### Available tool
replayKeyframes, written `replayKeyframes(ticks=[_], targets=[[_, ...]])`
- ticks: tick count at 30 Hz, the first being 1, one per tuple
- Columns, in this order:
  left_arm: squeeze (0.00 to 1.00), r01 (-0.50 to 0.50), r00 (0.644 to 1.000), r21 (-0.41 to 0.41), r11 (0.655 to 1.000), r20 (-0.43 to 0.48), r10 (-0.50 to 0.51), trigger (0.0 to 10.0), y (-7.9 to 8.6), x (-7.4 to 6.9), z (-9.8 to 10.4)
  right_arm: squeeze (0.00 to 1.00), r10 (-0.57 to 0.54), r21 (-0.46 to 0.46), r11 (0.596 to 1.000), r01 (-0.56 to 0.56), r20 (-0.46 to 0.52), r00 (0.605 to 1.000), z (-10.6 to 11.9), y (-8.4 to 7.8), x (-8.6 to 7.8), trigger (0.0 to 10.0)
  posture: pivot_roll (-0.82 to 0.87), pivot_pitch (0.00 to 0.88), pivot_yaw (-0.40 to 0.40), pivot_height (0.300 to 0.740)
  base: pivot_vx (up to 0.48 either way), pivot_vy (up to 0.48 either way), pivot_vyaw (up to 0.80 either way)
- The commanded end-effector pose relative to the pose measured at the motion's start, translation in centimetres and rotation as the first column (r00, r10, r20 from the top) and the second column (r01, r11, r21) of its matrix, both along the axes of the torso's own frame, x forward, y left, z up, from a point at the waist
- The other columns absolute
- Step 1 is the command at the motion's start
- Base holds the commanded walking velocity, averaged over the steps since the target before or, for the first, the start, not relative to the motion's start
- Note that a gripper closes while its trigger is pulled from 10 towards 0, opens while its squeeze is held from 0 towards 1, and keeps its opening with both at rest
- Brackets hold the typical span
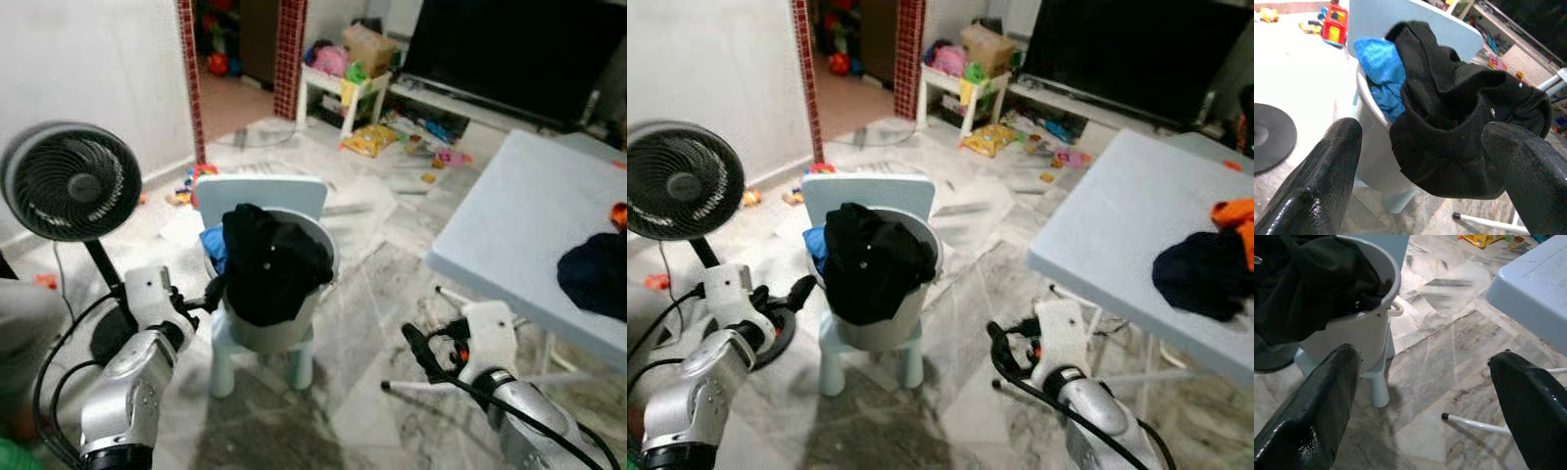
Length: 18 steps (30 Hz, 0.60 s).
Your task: Hang hanger
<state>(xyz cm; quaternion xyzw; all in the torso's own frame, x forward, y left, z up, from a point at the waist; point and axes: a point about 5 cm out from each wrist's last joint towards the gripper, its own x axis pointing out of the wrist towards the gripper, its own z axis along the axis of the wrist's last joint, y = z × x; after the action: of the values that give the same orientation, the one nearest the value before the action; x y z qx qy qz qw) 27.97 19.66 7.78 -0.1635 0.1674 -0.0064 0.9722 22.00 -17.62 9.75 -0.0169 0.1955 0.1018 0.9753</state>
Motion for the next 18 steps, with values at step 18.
replayKeyframes(ticks=[18], targets=[[0.00,-0.035,0.999,0.006,0.999,-0.042,0.035,10.0,-0.4,1.4,-1.7,0.00,0.049,-0.010,0.999,-0.050,-0.014,0.999,0.4,0.5,-0.9,10.0,0.11,0.000,-0.168,0.740,0.000,0.000,0.26]])
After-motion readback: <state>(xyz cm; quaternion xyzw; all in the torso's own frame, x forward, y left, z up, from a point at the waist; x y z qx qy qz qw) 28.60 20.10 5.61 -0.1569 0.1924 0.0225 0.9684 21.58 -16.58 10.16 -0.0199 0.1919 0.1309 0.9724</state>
